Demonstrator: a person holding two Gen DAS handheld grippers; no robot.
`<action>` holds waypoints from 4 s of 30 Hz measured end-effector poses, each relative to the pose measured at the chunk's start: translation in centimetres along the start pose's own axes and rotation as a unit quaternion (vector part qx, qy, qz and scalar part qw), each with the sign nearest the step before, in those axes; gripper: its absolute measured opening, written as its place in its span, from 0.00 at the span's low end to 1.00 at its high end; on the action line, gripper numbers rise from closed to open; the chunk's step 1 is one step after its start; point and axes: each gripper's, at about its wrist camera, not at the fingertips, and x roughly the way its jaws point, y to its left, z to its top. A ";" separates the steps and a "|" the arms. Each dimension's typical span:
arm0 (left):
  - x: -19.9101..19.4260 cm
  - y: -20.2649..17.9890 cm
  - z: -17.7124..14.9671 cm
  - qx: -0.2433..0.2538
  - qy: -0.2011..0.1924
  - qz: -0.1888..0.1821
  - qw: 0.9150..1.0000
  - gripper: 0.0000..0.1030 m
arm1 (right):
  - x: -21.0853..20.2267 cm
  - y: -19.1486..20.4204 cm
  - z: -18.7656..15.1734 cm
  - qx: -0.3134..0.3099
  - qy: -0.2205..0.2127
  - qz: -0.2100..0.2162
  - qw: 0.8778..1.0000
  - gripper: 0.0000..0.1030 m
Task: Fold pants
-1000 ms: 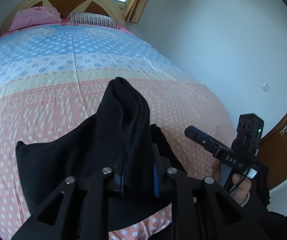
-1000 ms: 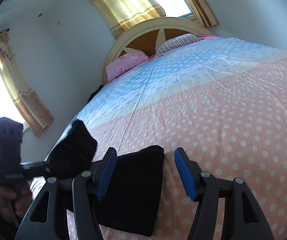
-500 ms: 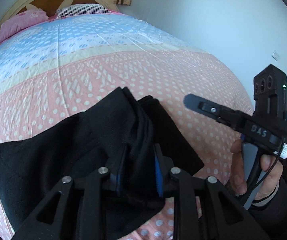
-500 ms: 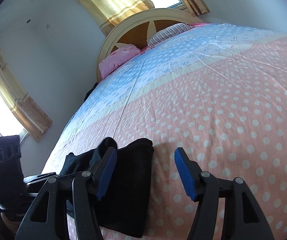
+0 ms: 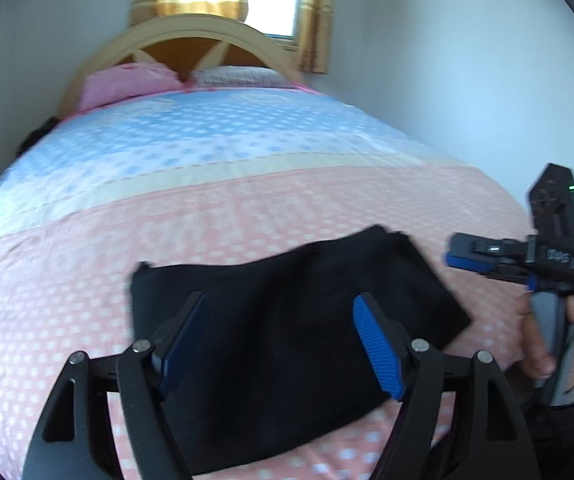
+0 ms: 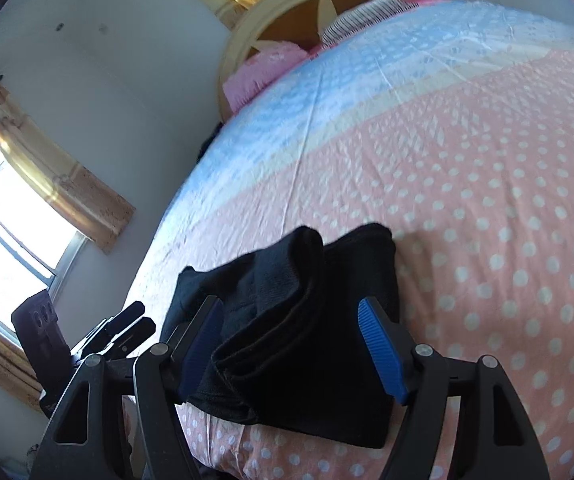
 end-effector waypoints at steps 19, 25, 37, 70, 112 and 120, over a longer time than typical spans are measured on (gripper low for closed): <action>1.1 4.3 -2.6 -0.057 0.005 0.028 0.998 0.80 | -0.3 2.7 -0.5 -0.065 0.013 -0.050 0.997 0.15; 2.2 4.3 -3.1 -0.057 0.015 0.032 0.998 0.83 | 0.7 -3.6 -1.1 -0.003 0.025 -0.047 0.999 0.15; 2.6 5.3 -1.4 -0.036 -0.004 0.073 0.997 0.91 | -2.2 3.0 0.9 -0.105 -0.075 -0.032 0.991 0.55; 4.2 3.9 -5.0 -0.032 0.055 0.035 0.997 1.00 | -0.7 0.1 -5.9 -0.154 0.021 -0.047 0.987 0.38; 4.3 8.0 -2.7 -0.095 0.045 0.017 0.994 1.00 | 1.3 -3.1 -0.3 -0.031 0.014 -0.057 0.998 0.66; 6.1 9.2 -3.4 -0.140 0.070 -0.029 0.987 1.00 | 2.6 -3.3 -0.3 -0.016 0.023 -0.045 0.999 0.46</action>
